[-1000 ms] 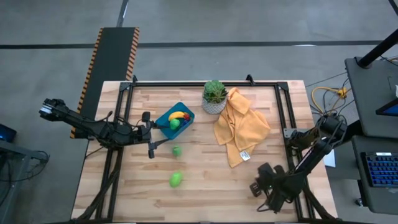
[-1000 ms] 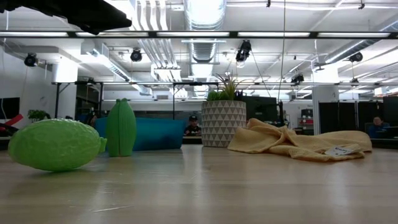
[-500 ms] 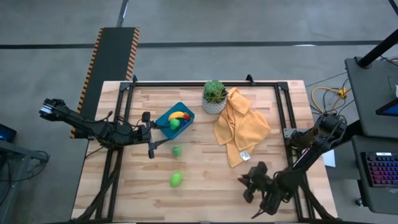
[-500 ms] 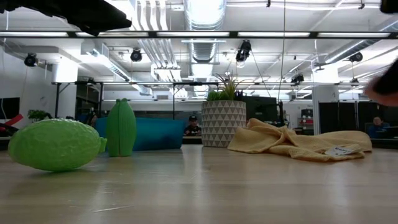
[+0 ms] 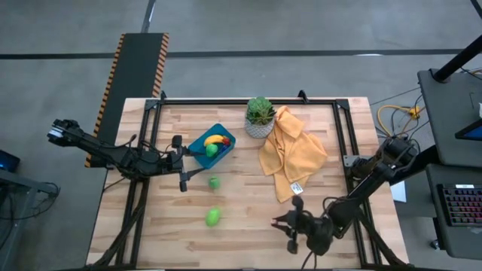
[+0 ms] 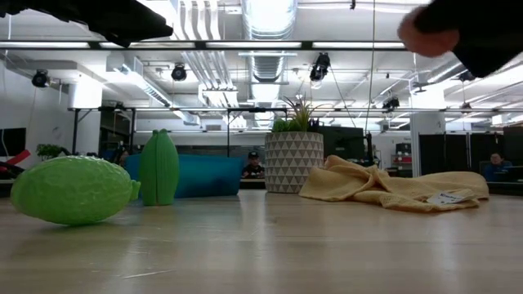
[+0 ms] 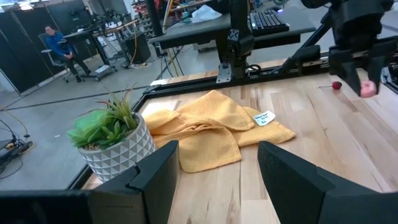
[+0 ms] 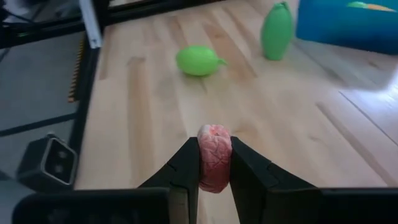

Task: Pick and placing Produce into tupperware
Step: Put the pink peach into the blue bin

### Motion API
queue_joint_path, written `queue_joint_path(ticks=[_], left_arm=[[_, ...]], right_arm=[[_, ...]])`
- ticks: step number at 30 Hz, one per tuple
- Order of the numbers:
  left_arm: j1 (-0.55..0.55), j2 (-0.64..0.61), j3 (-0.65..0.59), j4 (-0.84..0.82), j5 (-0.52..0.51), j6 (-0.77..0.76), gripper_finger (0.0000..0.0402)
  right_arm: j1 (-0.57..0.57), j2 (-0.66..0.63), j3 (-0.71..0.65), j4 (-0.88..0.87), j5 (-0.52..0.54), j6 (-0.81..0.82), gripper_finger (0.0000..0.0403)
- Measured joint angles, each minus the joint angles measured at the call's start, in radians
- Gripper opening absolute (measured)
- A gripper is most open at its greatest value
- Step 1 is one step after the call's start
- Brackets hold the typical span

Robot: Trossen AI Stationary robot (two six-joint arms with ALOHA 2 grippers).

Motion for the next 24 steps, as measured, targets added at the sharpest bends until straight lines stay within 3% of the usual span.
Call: queue_joint_path(ticks=[10, 18, 24], left_arm=[[0.0, 0.0, 0.0, 0.0, 0.0, 0.001, 0.0206], [0.0, 0.0, 0.0, 0.0, 0.0, 0.002, 0.0206], [0.0, 0.0, 0.0, 0.0, 0.0, 0.002, 0.0206]], right_arm=[[-0.045, -0.001, 0.0, 0.043, -0.22, -0.05, 0.0062], [-0.07, -0.002, 0.0, 0.037, -0.511, -0.061, 0.0061], [-0.106, -0.002, 0.0, -0.083, -0.541, -0.03, 0.0061]])
